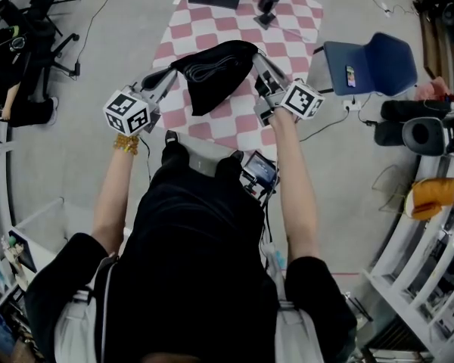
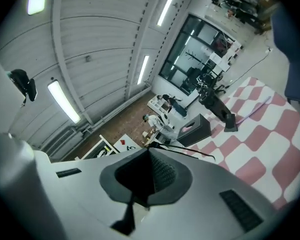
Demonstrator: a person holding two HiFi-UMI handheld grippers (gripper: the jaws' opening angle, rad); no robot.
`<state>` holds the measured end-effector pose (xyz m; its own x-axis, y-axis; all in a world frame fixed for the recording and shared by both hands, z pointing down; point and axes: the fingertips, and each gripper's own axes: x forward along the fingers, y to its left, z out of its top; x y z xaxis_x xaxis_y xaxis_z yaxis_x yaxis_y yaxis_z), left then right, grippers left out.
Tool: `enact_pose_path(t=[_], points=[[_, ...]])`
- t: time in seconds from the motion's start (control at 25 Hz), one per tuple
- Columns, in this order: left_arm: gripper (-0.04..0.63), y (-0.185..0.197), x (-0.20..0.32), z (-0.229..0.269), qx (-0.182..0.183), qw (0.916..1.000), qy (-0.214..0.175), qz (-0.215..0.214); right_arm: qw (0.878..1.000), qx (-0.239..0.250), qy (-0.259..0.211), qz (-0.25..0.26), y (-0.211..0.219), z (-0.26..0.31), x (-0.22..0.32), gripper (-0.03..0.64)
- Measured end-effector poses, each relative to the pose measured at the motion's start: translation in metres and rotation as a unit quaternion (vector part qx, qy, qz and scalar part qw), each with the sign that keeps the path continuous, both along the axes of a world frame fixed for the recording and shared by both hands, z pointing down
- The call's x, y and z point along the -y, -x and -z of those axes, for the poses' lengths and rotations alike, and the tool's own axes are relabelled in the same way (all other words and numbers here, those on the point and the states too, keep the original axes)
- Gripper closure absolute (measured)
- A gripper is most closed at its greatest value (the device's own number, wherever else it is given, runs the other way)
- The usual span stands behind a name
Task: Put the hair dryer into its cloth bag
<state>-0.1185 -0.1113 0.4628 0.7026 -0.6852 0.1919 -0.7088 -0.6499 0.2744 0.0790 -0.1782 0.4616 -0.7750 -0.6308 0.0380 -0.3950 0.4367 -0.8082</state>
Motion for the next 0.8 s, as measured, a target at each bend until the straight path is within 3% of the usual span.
enact_pose_path(t=[0.12, 0.2, 0.28, 0.36, 0.52, 0.64, 0.72, 0.8], points=[[0.574, -0.005, -0.001, -0.002, 0.004, 1.0000, 0.005, -0.007, 0.999, -0.045, 0.007, 0.000, -0.009, -0.014, 0.002, 0.595], [0.574, -0.012, -0.001, 0.002, 0.019, 0.9996, -0.002, -0.021, 0.992, -0.120, -0.032, 0.023, -0.006, -0.016, 0.002, 0.595], [0.574, -0.022, -0.001, 0.004, 0.044, 0.9983, -0.014, -0.036, 0.967, -0.234, -0.085, 0.059, -0.001, -0.024, -0.001, 0.595], [0.574, -0.031, -0.001, 0.001, 0.063, 0.9967, -0.021, -0.047, 0.948, -0.285, -0.108, 0.092, 0.005, -0.032, -0.006, 0.595], [0.574, -0.047, 0.003, -0.005, 0.075, 0.9958, -0.023, -0.047, 0.957, -0.236, -0.116, 0.127, 0.019, -0.032, -0.021, 0.595], [0.574, -0.055, 0.004, -0.002, 0.085, 0.9945, -0.030, -0.053, 0.982, -0.168, -0.083, 0.032, -0.004, -0.025, -0.004, 0.595], [0.574, -0.055, 0.008, 0.001, 0.081, 0.9949, -0.031, -0.051, 0.981, -0.175, -0.085, 0.021, -0.010, -0.025, -0.002, 0.595], [0.574, -0.052, 0.011, 0.001, 0.073, 0.9958, -0.026, -0.047, 0.969, -0.221, -0.104, 0.038, -0.008, -0.028, -0.006, 0.595]])
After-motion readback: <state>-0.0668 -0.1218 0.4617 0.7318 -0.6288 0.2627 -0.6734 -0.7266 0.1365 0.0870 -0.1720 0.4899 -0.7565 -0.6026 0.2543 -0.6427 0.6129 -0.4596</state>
